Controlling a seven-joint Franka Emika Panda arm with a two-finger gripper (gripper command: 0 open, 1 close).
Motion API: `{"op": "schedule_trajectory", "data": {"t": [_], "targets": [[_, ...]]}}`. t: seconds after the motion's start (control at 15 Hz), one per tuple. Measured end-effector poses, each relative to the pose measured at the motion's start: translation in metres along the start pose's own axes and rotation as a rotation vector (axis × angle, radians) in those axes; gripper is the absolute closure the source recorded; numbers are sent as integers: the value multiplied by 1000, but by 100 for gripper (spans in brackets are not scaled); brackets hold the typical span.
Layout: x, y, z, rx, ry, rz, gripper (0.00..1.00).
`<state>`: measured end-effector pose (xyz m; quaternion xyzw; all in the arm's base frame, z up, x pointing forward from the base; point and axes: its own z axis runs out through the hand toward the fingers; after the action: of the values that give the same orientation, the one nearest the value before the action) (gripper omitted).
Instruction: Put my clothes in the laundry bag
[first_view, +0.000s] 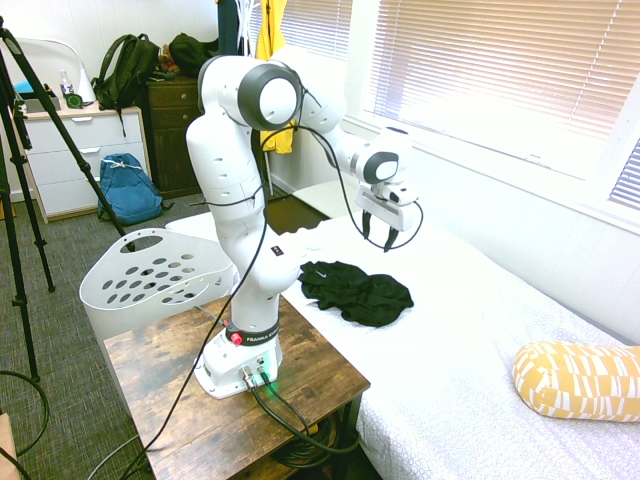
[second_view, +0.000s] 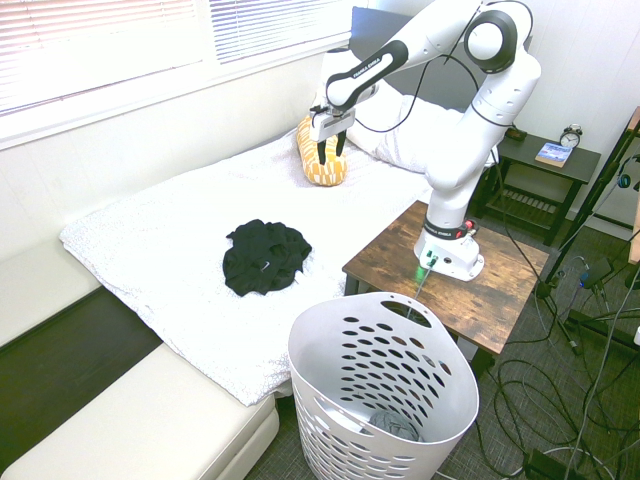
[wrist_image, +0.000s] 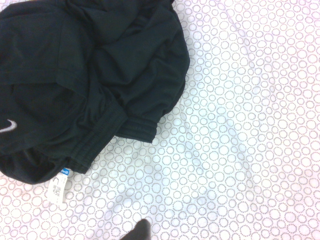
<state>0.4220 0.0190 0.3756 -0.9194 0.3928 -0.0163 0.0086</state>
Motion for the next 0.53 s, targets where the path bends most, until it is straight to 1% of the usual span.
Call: {"op": "schedule_trajectory", "data": {"t": [0.13,0.27,0.4,0.53], "targets": [[1,-2,0,5,4,3,0],[7,-17,-1,28,32,-14,0],[16,-50,3,40,53,-53,0],[26,-93,18,43,58,-99,0]]}}
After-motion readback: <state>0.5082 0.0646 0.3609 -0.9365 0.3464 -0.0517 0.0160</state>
